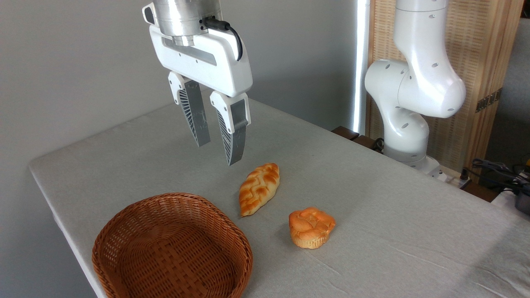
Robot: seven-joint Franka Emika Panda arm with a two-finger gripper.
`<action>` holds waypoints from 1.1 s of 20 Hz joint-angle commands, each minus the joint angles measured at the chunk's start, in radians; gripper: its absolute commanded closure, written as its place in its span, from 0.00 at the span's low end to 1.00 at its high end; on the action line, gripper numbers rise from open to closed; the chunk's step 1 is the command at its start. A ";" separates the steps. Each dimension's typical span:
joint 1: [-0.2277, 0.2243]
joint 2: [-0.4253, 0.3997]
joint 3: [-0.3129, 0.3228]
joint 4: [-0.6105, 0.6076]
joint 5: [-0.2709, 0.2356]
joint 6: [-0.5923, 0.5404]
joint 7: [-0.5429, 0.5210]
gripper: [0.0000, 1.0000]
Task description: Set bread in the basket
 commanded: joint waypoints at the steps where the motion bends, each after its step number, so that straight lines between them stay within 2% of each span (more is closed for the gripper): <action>1: -0.003 0.000 0.005 0.003 0.009 -0.004 -0.007 0.00; 22: -0.005 -0.001 0.005 -0.005 0.012 0.011 -0.007 0.00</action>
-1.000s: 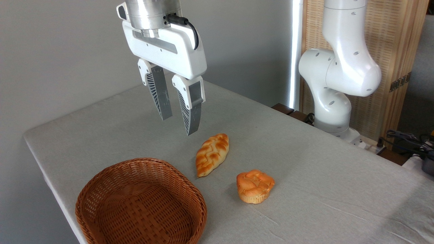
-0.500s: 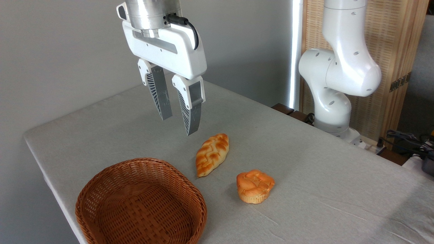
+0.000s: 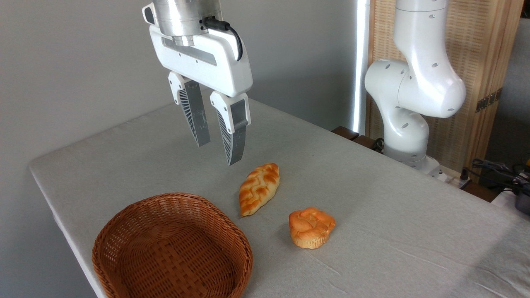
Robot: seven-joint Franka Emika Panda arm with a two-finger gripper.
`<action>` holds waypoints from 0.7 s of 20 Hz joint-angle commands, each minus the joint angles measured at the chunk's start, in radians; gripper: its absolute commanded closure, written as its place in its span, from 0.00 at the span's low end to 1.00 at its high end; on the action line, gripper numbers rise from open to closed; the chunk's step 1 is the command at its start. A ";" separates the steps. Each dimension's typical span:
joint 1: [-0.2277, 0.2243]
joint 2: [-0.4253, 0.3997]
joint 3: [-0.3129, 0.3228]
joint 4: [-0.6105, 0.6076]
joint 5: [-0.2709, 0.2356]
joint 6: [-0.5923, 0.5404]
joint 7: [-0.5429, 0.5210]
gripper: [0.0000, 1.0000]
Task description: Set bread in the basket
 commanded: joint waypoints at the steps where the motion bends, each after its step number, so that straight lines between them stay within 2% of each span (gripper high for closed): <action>1: -0.006 -0.002 0.005 -0.005 0.010 0.011 -0.007 0.00; 7: -0.009 0.006 0.000 -0.008 0.010 0.016 -0.007 0.00; 14: -0.028 -0.035 0.003 -0.092 0.010 0.109 -0.007 0.00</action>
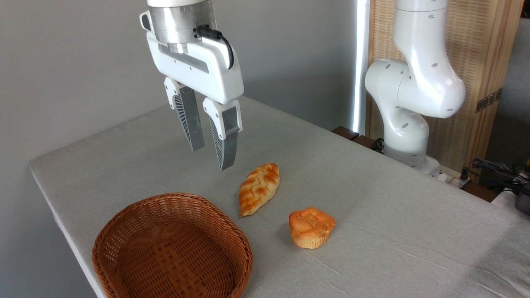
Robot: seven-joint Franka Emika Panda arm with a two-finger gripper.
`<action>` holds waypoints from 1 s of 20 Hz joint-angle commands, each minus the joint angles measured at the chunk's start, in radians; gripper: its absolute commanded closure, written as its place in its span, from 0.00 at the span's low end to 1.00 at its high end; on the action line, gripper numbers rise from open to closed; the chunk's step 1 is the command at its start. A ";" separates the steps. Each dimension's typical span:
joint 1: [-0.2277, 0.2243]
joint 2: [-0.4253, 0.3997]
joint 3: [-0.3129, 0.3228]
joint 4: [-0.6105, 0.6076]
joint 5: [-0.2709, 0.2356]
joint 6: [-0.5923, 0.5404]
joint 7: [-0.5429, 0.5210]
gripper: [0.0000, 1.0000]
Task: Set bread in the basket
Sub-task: 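Lower the open gripper over the elongated golden bread roll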
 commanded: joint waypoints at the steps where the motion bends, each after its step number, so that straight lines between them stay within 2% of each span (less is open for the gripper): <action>1: -0.011 -0.033 0.012 -0.049 0.010 0.043 -0.007 0.00; 9: -0.014 -0.045 0.010 -0.079 0.010 0.082 -0.010 0.00; 16: -0.016 -0.148 0.001 -0.246 0.010 0.145 -0.007 0.00; 20: -0.068 -0.157 -0.010 -0.340 0.016 0.168 -0.011 0.00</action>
